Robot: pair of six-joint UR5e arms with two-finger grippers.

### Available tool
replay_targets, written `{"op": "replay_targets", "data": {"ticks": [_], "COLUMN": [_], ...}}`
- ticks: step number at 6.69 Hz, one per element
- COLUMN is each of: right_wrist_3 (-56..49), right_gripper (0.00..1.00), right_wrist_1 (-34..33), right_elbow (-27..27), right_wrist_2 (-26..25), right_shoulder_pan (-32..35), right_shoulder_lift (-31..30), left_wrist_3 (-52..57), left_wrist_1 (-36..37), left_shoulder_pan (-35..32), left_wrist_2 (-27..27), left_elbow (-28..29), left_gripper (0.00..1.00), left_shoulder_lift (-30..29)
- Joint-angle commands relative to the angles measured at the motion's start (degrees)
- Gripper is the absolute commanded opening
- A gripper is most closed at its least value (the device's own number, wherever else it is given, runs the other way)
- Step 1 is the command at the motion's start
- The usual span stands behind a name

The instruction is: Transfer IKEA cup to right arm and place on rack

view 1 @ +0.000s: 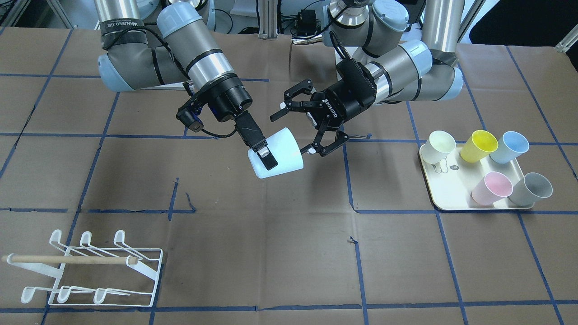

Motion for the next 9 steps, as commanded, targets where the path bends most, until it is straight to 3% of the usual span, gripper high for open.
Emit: {"op": "replay_targets", "data": {"ticks": [1,2,4,5,6,7,9], "right_wrist_3": [-0.51,-4.68,-23.53,-35.19,-46.62,-59.09,-69.56], "right_gripper": [0.25,0.22,0.1,0.09,0.09,0.09,0.07], "right_wrist_1": [0.1,0.02,-0.25,-0.33,-0.25,-0.42,-0.51], "right_elbow": [-1.79,-2.24,-3.03,-3.56,-4.0,-4.44,-6.8], "right_wrist_2": [-0.34,-0.51,-1.3,-6.18,-9.97,-11.83,-14.3], "right_shoulder_pan": [-1.29,-4.17,-9.27,-11.82,-13.32,-14.29,-16.4], "right_shoulder_lift": [0.48,0.4,0.31,0.75,1.53,2.59,6.18], "left_wrist_3": [-1.15,-1.67,-5.71,-5.81,-5.81,-5.81,-5.98], "left_wrist_1": [-0.03,-0.9,-8.79,-15.17,-24.46,-38.91,-73.09], "left_shoulder_pan": [8.56,9.91,9.23,8.61,6.26,3.28,-1.22], "left_wrist_2": [-3.7,-2.76,12.04,17.76,24.17,33.02,45.8], "left_elbow": [-0.7,0.16,4.89,7.09,9.03,13.49,28.31], "left_gripper": [0.99,0.99,0.99,0.99,0.99,0.99,0.99], "left_shoulder_lift": [0.61,0.09,0.79,1.74,4.36,8.48,11.34]}}
